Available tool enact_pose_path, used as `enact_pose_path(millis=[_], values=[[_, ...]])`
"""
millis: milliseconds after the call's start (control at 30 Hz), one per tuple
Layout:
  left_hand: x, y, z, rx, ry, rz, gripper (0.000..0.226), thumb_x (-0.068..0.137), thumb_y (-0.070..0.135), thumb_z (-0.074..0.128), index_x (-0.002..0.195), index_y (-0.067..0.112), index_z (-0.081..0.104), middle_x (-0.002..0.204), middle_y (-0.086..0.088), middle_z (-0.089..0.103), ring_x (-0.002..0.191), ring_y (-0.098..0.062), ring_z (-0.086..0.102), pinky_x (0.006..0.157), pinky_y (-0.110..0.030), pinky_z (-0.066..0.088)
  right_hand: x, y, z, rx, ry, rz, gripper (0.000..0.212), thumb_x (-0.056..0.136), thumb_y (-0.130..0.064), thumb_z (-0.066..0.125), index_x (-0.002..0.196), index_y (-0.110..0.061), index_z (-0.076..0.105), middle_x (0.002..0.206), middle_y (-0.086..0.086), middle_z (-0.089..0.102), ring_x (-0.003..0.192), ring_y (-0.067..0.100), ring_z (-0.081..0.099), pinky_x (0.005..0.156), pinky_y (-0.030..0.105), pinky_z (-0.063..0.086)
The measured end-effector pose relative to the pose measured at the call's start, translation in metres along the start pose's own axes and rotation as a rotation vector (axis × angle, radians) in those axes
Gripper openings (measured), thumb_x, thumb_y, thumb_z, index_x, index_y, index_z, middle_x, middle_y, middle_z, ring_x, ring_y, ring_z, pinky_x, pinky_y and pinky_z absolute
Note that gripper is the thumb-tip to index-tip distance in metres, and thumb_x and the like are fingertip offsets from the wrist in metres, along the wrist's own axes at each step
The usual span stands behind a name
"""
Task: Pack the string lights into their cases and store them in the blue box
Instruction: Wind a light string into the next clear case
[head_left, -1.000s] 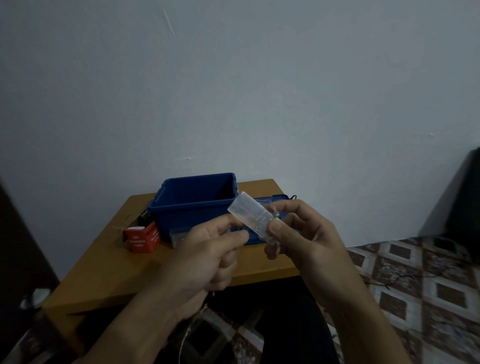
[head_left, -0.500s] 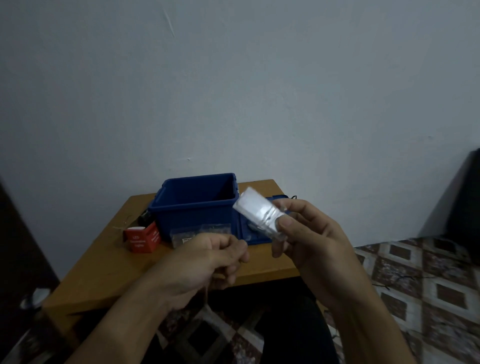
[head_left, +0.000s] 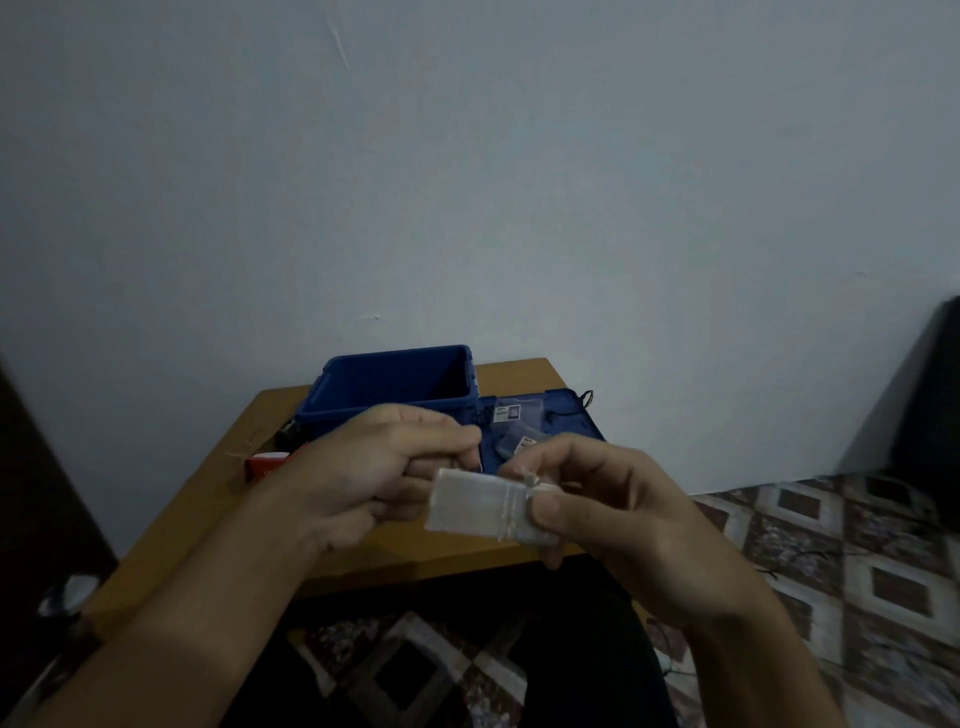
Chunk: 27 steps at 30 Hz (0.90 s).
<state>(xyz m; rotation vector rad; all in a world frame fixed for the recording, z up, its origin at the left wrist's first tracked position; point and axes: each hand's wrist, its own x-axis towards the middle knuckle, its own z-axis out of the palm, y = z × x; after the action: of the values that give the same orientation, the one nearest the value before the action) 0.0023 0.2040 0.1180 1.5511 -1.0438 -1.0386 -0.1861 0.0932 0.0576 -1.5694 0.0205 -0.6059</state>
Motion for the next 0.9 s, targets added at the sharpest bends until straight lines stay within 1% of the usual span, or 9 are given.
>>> enact_pose_path(millis=[133, 267, 333, 433, 533, 600, 633, 733, 900], values=[[-0.007, 0.018, 0.001, 0.293, 0.07, 0.103, 0.026, 0.09, 0.028, 0.067, 0.071, 0.011, 0.072, 0.045, 0.002, 0.044, 0.037, -0.011, 0.031, 0.04, -0.022, 0.023, 0.0, -0.003, 0.004, -0.294, 0.061, 0.046, 0.011, 0.093, -0.027, 0.067, 0.103, -0.026, 0.071, 0.094, 0.014, 0.065, 0.078, 0.024, 0.063, 0.066, 0.031, 0.055], [-0.019, 0.022, 0.011, 0.586, 0.204, 0.277, 0.021, 0.093, 0.031, 0.066, 0.079, 0.021, 0.078, 0.072, 0.004, 0.074, 0.066, -0.006, 0.066, 0.055, -0.012, 0.046, 0.003, 0.003, 0.008, -0.484, 0.186, 0.01, 0.012, 0.096, -0.03, 0.064, 0.1, -0.041, 0.065, 0.091, 0.001, 0.067, 0.081, 0.025, 0.065, 0.072, 0.048, 0.058], [-0.025, 0.017, 0.017, 0.692, 0.26, 0.348, 0.02, 0.095, 0.032, 0.063, 0.082, 0.026, 0.077, 0.073, 0.005, 0.072, 0.068, -0.007, 0.065, 0.057, -0.013, 0.046, 0.005, 0.007, 0.008, -0.517, 0.247, -0.012, 0.011, 0.095, -0.033, 0.063, 0.102, -0.041, 0.064, 0.088, -0.006, 0.067, 0.077, 0.017, 0.065, 0.068, 0.041, 0.058], [-0.033, 0.004, 0.03, 0.766, 0.368, 0.483, 0.021, 0.097, 0.029, 0.059, 0.081, 0.028, 0.073, 0.059, 0.004, 0.061, 0.049, -0.01, 0.052, 0.047, -0.017, 0.04, 0.006, 0.009, 0.011, -0.497, 0.301, -0.067, 0.011, 0.093, -0.033, 0.062, 0.102, -0.04, 0.064, 0.085, -0.01, 0.065, 0.074, 0.01, 0.062, 0.063, 0.027, 0.053], [-0.038, -0.007, 0.039, 0.703, 0.432, 0.634, 0.02, 0.096, 0.027, 0.06, 0.078, 0.028, 0.068, 0.056, 0.008, 0.058, 0.048, -0.012, 0.052, 0.043, -0.022, 0.04, 0.007, 0.008, 0.015, -0.512, 0.346, -0.137, 0.012, 0.094, -0.03, 0.063, 0.102, -0.04, 0.064, 0.088, -0.007, 0.065, 0.077, 0.012, 0.062, 0.065, 0.03, 0.055], [-0.037, -0.012, 0.042, 0.576, 0.413, 0.646, 0.02, 0.096, 0.029, 0.06, 0.079, 0.025, 0.07, 0.06, 0.001, 0.062, 0.054, -0.019, 0.057, 0.048, -0.034, 0.047, 0.007, 0.008, 0.016, -0.505, 0.383, -0.183, 0.013, 0.096, -0.025, 0.065, 0.104, -0.035, 0.065, 0.09, -0.006, 0.066, 0.08, 0.015, 0.064, 0.067, 0.031, 0.055], [-0.036, -0.014, 0.043, 0.487, 0.39, 0.622, 0.02, 0.096, 0.03, 0.061, 0.08, 0.023, 0.071, 0.061, -0.001, 0.063, 0.055, -0.019, 0.058, 0.05, -0.037, 0.047, 0.007, 0.008, 0.016, -0.491, 0.402, -0.204, 0.013, 0.096, -0.022, 0.065, 0.105, -0.032, 0.066, 0.091, -0.006, 0.066, 0.081, 0.016, 0.065, 0.068, 0.031, 0.056], [-0.033, -0.018, 0.044, 0.186, 0.323, 0.464, 0.02, 0.094, 0.025, 0.062, 0.079, 0.019, 0.074, 0.052, 0.009, 0.052, 0.044, -0.004, 0.043, 0.042, -0.019, 0.033, 0.007, 0.008, 0.017, -0.402, 0.432, -0.243, 0.015, 0.097, -0.015, 0.065, 0.107, -0.026, 0.068, 0.093, -0.005, 0.068, 0.083, 0.017, 0.068, 0.07, 0.029, 0.056], [-0.025, -0.02, 0.042, -0.107, 0.271, 0.204, 0.021, 0.091, 0.023, 0.064, 0.081, 0.007, 0.07, 0.051, 0.001, 0.038, 0.038, -0.008, 0.026, 0.036, -0.019, 0.022, 0.01, 0.01, 0.019, -0.347, 0.458, -0.277, 0.013, 0.096, -0.018, 0.065, 0.107, -0.026, 0.069, 0.09, -0.005, 0.069, 0.077, 0.013, 0.068, 0.068, 0.024, 0.053]])
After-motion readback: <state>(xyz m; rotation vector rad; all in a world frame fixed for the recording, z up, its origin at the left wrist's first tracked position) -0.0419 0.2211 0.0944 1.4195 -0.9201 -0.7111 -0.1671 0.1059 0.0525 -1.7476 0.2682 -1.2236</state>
